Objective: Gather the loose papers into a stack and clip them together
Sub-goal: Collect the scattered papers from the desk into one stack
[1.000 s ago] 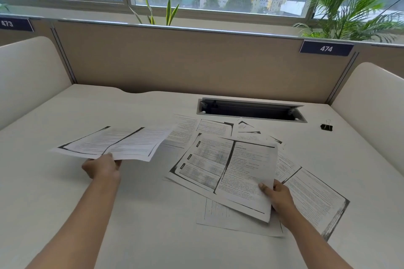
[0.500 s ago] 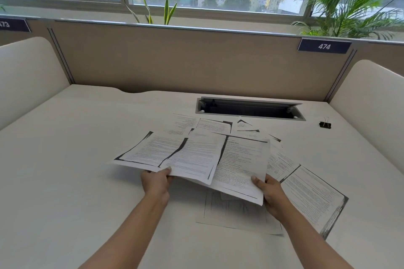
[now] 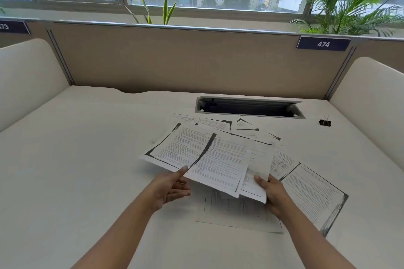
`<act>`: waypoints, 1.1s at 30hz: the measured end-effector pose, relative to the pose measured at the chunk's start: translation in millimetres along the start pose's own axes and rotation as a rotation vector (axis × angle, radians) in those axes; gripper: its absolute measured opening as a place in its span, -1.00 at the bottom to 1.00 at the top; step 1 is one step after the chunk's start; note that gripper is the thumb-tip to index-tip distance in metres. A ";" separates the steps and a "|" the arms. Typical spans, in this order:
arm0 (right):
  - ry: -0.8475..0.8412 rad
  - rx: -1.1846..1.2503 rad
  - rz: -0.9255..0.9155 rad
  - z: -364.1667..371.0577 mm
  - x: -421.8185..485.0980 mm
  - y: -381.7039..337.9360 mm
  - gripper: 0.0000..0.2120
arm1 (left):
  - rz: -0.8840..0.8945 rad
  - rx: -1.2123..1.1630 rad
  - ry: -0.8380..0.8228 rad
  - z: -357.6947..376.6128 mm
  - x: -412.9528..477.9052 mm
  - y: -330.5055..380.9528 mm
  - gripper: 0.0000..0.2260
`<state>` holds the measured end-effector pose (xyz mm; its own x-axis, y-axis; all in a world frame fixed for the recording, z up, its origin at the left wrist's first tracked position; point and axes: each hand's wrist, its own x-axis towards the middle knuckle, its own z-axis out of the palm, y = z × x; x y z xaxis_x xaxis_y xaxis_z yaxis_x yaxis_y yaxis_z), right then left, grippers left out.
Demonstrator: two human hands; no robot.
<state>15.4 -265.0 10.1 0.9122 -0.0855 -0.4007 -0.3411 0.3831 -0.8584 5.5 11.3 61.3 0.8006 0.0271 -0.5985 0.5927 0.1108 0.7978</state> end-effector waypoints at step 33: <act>-0.253 -0.141 0.141 -9.7 -14.3 -22.0 -0.74 | -0.001 -0.169 -0.157 -67.8 16.3 -7.8 -0.73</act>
<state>7.6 -281.1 31.6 0.8750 0.1979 -0.4418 -0.4803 0.2416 -0.8432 7.9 78.2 40.4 0.8118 -0.1268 -0.5701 0.5809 0.2761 0.7657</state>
